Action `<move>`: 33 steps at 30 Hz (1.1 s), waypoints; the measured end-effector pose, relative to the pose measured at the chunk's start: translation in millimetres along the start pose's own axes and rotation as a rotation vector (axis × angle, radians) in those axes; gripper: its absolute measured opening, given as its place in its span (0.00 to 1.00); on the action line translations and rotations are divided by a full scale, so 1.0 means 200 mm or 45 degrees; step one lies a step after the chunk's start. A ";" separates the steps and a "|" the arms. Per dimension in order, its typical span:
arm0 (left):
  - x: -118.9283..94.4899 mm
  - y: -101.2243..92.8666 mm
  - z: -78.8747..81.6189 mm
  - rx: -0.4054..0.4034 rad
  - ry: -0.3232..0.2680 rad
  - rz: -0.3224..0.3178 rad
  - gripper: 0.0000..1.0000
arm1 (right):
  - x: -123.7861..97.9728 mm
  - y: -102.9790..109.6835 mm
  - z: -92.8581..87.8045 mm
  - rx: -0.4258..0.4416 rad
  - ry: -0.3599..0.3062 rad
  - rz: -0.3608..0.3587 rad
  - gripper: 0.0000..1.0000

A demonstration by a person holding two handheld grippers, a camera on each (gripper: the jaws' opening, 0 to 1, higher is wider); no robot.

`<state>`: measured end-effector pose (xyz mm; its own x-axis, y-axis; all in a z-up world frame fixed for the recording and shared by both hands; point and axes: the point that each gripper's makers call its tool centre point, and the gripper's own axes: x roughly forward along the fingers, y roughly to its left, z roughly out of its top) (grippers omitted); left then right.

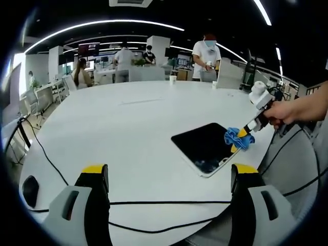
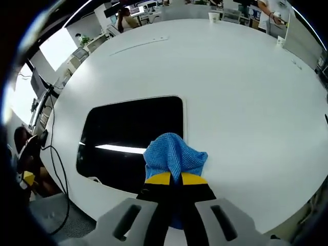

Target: Wipe the mirror surface with the cleaning cloth until all visible marks leave the cleaned area.

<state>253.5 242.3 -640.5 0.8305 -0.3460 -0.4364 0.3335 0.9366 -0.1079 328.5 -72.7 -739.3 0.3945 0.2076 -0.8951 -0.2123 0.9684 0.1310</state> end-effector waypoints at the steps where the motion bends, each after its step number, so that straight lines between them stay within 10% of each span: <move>1: 0.00 0.00 0.00 -0.001 -0.001 0.000 0.99 | 0.00 0.00 0.00 0.000 0.000 -0.003 0.00; 33: 0.00 0.02 -0.03 -0.001 0.011 -0.068 0.99 | 0.06 0.29 0.00 0.060 0.045 0.074 0.00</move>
<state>252.6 245.4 -645.6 0.8078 -0.3947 -0.4378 0.3767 0.9169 -0.1317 321.6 -15.0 -742.0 0.3509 0.2596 -0.8997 -0.1913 0.9604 0.2025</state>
